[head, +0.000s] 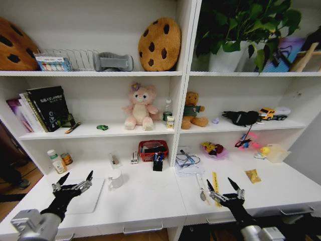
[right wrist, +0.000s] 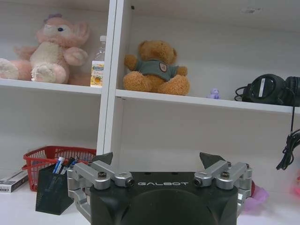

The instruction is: Organize the objects on the table.

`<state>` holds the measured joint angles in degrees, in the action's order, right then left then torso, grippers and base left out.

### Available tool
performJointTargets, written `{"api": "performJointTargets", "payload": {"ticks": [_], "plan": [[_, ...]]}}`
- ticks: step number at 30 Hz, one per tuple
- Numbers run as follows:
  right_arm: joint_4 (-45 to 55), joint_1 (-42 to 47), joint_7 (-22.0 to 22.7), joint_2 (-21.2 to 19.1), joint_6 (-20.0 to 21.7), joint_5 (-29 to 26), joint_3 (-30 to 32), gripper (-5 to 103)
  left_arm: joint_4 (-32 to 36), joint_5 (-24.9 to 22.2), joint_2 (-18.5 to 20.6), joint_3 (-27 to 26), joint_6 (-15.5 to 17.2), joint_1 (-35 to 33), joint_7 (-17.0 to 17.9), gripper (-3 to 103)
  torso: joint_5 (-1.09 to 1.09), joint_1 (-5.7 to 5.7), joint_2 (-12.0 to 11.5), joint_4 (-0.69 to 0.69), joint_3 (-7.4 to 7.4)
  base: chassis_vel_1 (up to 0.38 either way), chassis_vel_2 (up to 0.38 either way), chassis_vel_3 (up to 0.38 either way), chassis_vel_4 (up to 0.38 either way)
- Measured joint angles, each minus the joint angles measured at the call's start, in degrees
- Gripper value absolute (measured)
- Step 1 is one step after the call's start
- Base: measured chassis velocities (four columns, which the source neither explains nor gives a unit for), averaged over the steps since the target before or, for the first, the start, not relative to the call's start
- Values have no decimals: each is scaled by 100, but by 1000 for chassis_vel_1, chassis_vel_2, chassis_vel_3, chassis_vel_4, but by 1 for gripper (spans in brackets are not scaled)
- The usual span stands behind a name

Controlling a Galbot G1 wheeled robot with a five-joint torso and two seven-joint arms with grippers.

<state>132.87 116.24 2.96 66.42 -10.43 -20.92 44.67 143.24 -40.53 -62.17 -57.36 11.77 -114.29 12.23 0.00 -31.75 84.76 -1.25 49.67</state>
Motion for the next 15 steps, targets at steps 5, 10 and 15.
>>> {"api": "performJointTargets", "payload": {"ticks": [5,10,15], "plan": [[22,108,-41,-3,-29,-71,8,100,0,0,0,0,0,0,0,100,0,-1,3,-1,2,0,0,0,0],[19,83,-60,-69,-28,-295,63,100,0,1,0,0,0,0,0,100,-1,3,-10,0,-5,0,0,0,0],[1,69,-60,-111,-29,-336,73,100,0,0,0,0,0,0,0,100,-1,7,-20,-1,-10,-40,-31,31,38]]}}
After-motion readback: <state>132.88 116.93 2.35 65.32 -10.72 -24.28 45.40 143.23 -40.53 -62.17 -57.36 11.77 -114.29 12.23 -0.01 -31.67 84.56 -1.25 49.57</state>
